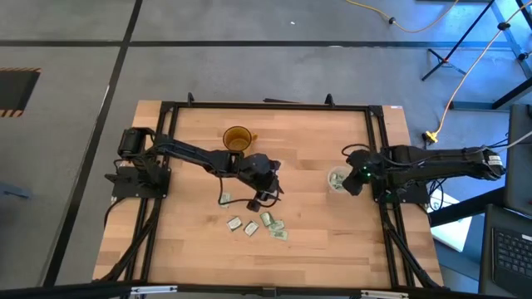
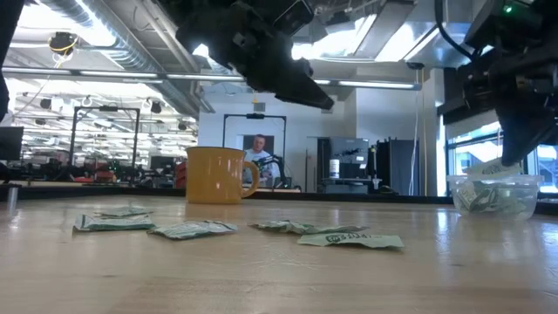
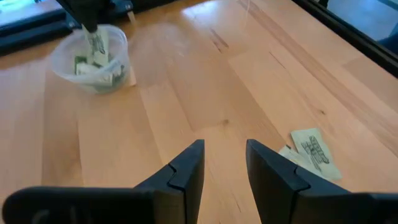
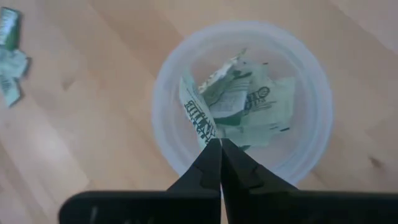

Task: Pick and place items into bin
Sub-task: Put the stevia packet into the transparent bin

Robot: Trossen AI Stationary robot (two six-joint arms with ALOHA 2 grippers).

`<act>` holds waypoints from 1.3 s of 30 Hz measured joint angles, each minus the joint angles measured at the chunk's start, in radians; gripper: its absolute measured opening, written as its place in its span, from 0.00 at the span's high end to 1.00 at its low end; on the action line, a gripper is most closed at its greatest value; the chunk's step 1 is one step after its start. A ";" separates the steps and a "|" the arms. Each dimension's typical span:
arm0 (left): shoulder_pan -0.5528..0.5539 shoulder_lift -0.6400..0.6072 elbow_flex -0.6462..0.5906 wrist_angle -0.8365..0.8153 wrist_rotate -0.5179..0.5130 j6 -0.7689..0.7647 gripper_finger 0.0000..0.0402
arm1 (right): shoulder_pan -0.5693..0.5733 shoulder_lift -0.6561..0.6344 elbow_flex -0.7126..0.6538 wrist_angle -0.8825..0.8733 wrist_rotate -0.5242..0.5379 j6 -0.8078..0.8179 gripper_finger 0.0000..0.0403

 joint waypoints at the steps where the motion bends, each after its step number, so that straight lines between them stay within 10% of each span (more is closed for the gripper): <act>1: 0.000 0.000 0.000 -0.008 0.000 -0.006 0.72 | 0.000 0.009 0.000 0.000 0.004 0.000 1.00; 12: -0.021 0.000 0.000 -0.170 -0.005 -0.025 0.73 | 0.000 0.084 -0.001 -0.007 0.011 -0.016 0.99; 19: -0.064 0.000 0.000 -0.354 -0.195 -0.039 0.73 | 0.000 0.087 -0.001 -0.003 0.030 -0.025 0.88; 39: -0.104 -0.012 -0.005 -0.879 -0.331 -0.418 0.80 | 0.000 0.085 -0.001 0.021 0.141 -0.025 0.72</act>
